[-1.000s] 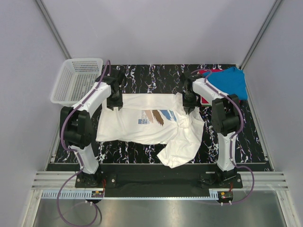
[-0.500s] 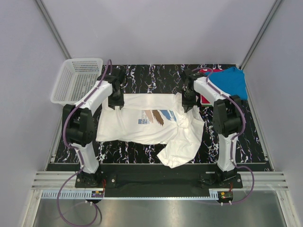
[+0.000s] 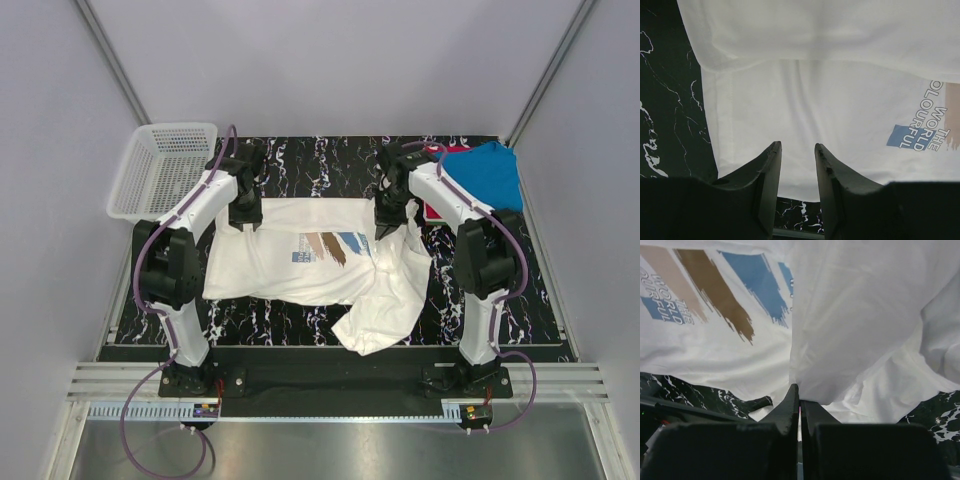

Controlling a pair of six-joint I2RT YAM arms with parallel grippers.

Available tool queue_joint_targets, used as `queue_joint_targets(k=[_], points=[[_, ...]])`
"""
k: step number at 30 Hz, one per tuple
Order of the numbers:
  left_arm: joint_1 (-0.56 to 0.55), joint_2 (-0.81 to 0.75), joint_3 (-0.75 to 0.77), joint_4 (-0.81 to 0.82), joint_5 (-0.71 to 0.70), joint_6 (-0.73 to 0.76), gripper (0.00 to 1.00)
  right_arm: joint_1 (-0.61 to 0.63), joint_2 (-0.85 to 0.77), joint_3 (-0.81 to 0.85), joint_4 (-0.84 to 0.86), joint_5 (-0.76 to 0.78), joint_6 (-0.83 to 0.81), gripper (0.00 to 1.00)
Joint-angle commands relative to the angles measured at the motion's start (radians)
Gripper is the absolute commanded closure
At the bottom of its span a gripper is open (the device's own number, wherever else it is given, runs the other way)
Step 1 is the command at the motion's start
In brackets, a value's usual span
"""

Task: Fold and stack the t-shirts
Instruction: Fold the tshirt

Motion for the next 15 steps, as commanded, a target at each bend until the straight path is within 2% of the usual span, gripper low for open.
queue_joint_targets(k=[1,15], points=[[-0.002,-0.016,0.025,0.012,-0.004,0.018,0.62,0.043,-0.024,0.028,-0.039,-0.086,0.004,1.00],[-0.002,-0.023,0.051,0.009,-0.011,0.018,0.62,0.118,-0.016,-0.085,0.001,-0.126,0.090,1.00]])
